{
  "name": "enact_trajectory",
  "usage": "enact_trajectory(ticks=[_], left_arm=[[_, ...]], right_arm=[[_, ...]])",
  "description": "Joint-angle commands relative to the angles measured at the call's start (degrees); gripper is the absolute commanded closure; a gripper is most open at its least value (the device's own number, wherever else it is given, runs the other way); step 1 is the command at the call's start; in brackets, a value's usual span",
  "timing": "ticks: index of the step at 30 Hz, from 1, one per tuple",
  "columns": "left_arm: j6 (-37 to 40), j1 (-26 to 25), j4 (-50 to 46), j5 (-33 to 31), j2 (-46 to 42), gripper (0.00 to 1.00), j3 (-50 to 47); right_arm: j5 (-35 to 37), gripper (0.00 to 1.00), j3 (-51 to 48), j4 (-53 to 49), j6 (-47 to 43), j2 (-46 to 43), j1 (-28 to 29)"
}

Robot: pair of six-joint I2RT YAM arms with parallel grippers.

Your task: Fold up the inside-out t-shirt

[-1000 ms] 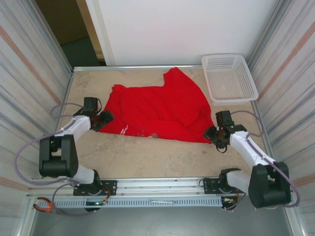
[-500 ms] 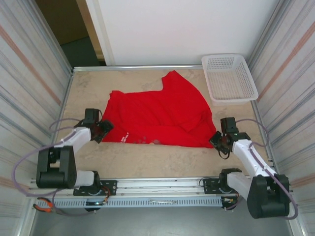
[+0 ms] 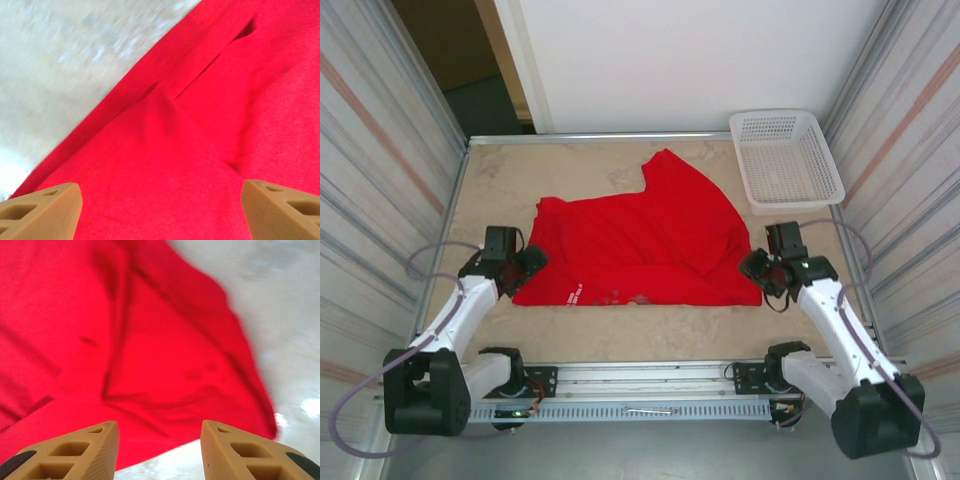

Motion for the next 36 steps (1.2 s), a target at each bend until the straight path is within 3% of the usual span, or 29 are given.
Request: enact_trajectory(ticks=[1, 9, 19, 22, 25, 31, 36], left_arm=[[7.7, 0.56, 0.14, -0.56, 2.1, 0.16, 4.95], [10.65, 0.72, -0.44, 1.34, 6.28, 0.16, 13.13], [9.64, 0.66, 0.6, 2.51, 6.26, 0.15, 13.2], [9.39, 0.69, 0.89, 2.59, 6.0, 0.15, 12.92], [9.34, 0.74, 0.97, 2.61, 5.82, 0.15, 12.88], [9.23, 0.68, 1.32, 2.63, 5.87, 0.15, 12.92], [9.07, 0.69, 1.57, 3.21, 6.57, 0.15, 12.94]], right_arm=[[-0.95, 0.54, 3.77, 3.16, -1.68, 8.06, 5.65], [-1.72, 0.55, 6.21, 11.92, 1.16, 24.74, 10.8], [-1.37, 0.6, 7.59, 15.11, 2.59, 31.82, 13.66], [-1.47, 0.7, 7.91, 15.7, 2.7, 33.31, 13.71], [-1.67, 0.98, 9.12, 15.4, 2.2, 33.52, 13.77], [-2.51, 1.0, 15.94, 12.08, -0.82, 33.97, 13.8], [-3.97, 1.0, 23.74, 11.3, -3.15, 39.79, 13.7]])
